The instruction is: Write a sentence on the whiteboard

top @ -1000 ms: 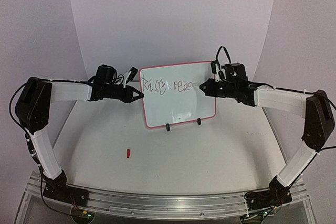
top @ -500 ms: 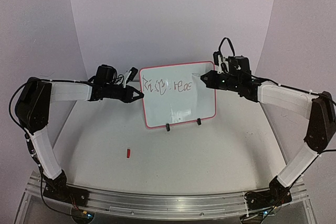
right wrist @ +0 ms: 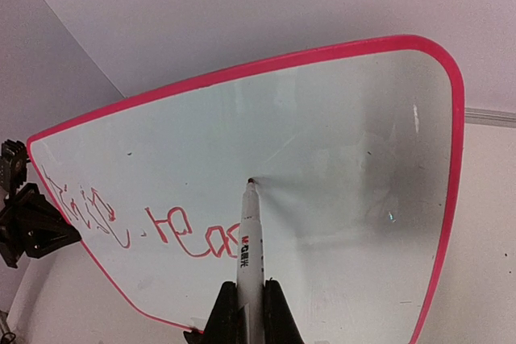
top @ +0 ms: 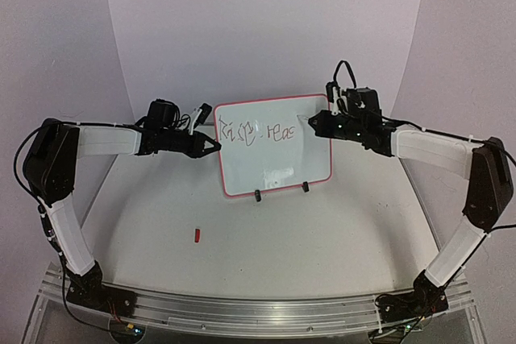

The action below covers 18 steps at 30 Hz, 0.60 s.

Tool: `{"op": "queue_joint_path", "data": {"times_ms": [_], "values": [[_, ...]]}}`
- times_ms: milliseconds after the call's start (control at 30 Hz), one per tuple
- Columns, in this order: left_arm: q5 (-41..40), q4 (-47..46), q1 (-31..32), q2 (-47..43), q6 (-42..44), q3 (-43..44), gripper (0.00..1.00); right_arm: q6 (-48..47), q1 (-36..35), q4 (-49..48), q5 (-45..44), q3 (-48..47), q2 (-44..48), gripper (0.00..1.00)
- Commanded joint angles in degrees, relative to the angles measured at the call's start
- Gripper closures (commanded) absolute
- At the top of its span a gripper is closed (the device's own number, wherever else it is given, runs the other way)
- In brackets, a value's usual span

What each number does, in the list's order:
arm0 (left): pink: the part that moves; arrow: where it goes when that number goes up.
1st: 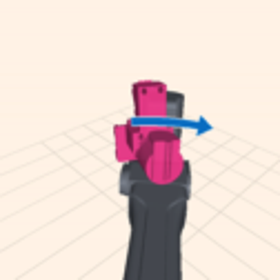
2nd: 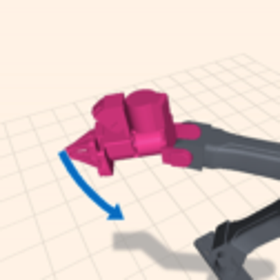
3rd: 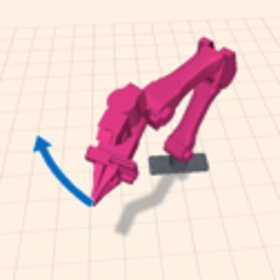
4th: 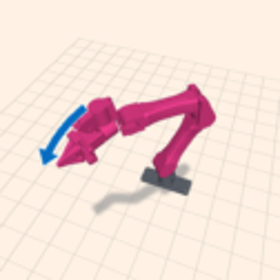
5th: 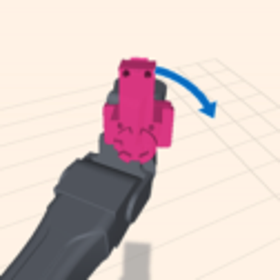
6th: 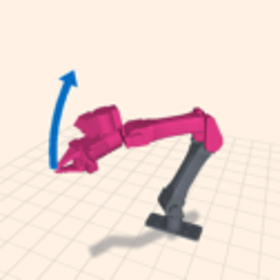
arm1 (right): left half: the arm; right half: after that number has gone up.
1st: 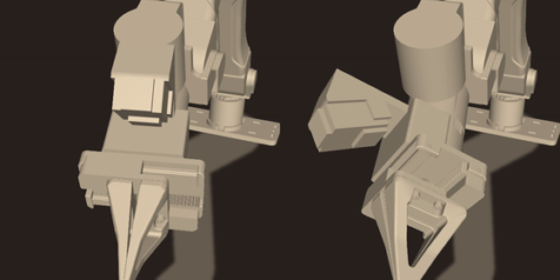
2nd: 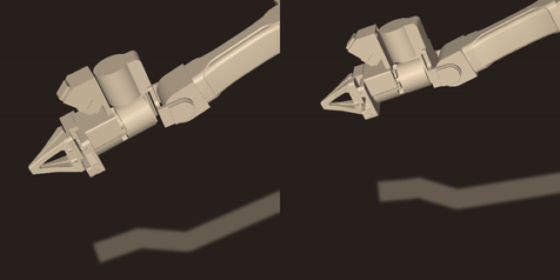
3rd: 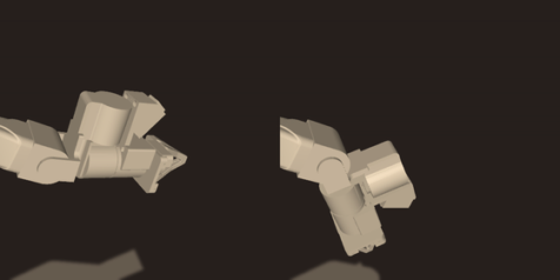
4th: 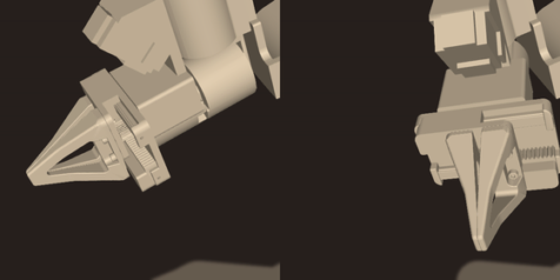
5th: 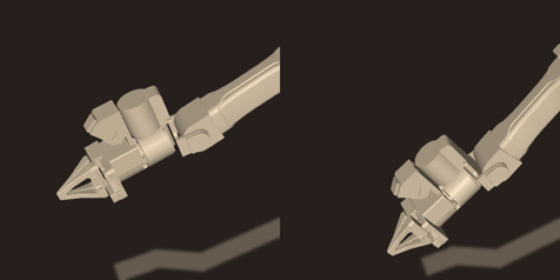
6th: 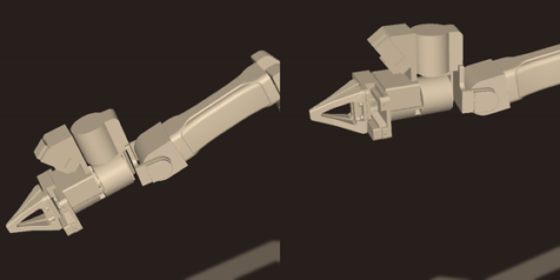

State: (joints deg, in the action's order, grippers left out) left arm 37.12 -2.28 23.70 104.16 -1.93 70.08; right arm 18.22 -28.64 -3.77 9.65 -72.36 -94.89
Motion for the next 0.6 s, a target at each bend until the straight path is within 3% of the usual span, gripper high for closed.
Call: {"op": "queue_joint_path", "data": {"times_ms": [0, 567], "values": [[-2.84, 1.93, 0.03, -1.06, 1.85, 0.32, 1.00, -0.16, 0.03, -1.25, -0.91, 1.22, -0.64, 1.00], [-2.89, 1.84, 0.04, -1.35, 1.85, 0.15, 1.00, 1.89, 0.01, -1.66, 1.38, 6.74, 1.18, 1.00]]}}
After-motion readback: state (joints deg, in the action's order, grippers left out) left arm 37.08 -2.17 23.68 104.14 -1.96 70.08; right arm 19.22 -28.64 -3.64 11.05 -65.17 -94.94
